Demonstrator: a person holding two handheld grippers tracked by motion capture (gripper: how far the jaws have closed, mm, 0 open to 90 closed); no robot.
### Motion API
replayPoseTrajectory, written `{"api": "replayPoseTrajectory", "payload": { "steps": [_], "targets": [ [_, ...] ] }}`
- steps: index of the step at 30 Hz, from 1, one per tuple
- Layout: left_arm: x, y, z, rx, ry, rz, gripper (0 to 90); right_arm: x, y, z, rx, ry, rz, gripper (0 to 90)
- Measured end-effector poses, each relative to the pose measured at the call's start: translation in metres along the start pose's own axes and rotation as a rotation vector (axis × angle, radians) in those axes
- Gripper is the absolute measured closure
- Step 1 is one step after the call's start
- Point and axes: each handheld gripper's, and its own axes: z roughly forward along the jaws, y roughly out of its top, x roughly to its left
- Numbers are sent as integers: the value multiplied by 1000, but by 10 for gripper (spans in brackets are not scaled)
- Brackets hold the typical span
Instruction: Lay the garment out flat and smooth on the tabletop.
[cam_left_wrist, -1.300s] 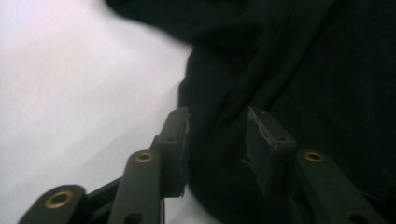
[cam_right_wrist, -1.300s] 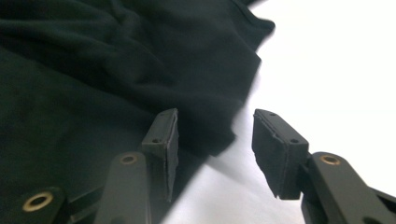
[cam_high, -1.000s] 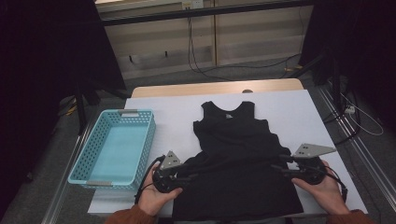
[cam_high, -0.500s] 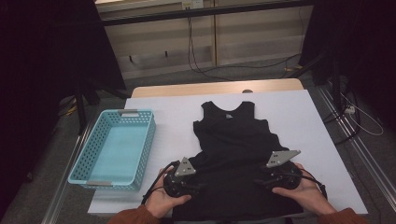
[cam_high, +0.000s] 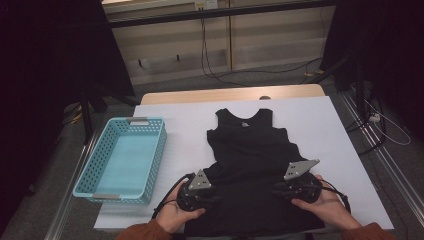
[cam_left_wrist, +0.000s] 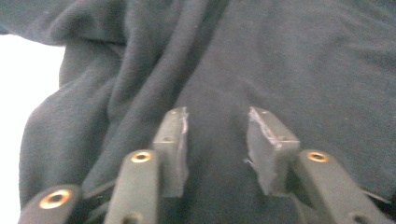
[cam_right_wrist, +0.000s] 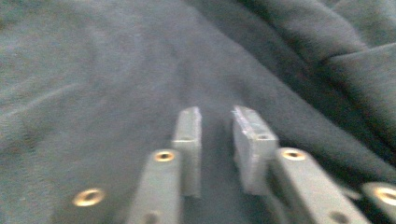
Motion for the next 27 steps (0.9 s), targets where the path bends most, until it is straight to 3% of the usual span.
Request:
{"api": "replayPoseTrajectory", "payload": {
  "steps": [1,3,6,16,27],
  "targets": [
    [0,0,-1,11,-16,13,682,0,0,0,4,10,8,804],
    [-1,1,-1,17,-4,-16,773,0,1,-1,13,15,9,877],
    [-1,2,-2,23,-2,-32,874,2,0,-2,10,3,5,894],
    [-3,0,-6,37,-30,-67,890,14,-10,-10,13,22,3,896],
    [-6,-4,-12,54,-59,-60,891,38,-16,-14,22,73,-1,897]
  ]
}}
